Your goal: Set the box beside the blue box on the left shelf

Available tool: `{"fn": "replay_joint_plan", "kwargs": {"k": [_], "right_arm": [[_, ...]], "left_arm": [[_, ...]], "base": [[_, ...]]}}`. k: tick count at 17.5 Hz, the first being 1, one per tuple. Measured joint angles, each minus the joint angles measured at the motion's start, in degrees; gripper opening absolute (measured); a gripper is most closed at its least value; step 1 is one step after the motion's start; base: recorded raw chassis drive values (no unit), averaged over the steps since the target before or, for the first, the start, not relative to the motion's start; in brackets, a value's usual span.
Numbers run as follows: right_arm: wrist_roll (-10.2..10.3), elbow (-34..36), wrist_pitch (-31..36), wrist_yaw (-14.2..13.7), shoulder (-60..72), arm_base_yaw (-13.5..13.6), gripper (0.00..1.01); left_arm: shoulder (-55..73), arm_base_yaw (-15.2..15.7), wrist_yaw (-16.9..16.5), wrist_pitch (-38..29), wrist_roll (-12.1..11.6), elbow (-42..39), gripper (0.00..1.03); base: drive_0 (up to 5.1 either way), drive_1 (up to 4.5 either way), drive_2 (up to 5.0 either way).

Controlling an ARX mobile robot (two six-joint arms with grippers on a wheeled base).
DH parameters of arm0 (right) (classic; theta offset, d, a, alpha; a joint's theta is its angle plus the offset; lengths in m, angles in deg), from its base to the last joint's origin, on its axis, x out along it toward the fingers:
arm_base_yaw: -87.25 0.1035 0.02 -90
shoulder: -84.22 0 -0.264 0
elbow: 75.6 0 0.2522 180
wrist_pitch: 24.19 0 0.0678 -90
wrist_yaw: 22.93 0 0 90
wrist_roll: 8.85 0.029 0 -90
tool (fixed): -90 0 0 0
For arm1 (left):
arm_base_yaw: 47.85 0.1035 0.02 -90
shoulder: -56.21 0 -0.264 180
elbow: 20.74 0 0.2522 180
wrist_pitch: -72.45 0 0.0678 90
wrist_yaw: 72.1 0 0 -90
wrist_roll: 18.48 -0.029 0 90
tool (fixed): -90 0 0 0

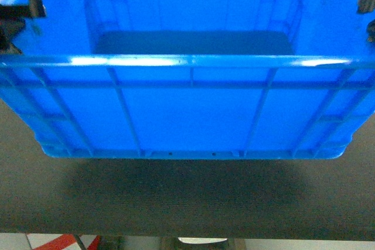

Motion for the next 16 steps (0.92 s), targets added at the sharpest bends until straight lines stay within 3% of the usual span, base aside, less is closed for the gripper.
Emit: {"fn": "replay_joint_plan", "kwargs": {"k": [3,7,10,12,16], "right_arm": [[-0.04,7.06,0.15,-2.82,-9.99,1.55,0.10],[-0.42,15.06,-5.35,-5.27,-23.71,2.80,0.10],[-1.95,16.50,-9.14,-7.15,-33.35,4.31,0.10],[-2.75,17.51,-9.49,-9.53,-37.57,5.05,0.10],[-2.97,18.05,-9.99,-9.92,-37.51,5.05,0.10]], "left_arm": [[-9.79,-1.86,1.68,0.31,-1.40,-5.79,0.08],[-21.66,-5.49,4.59,3.67,-1.70,-13.57,0.08],[-31.10,-8.31,7.43,5.55,-1.07,-16.76,0.08],[-34.86,-9.86,9.16,5.60,-1.84,-17.44,0.08],[-34.21,-10.03,9.09,6.21,-1.73,-17.73,0.08]], "base": [[0.0,0.00,0.0],[0.0,0.00,0.0],[0.0,0.00,0.0],[0.0,0.00,0.0],[0.0,0.00,0.0]]}}
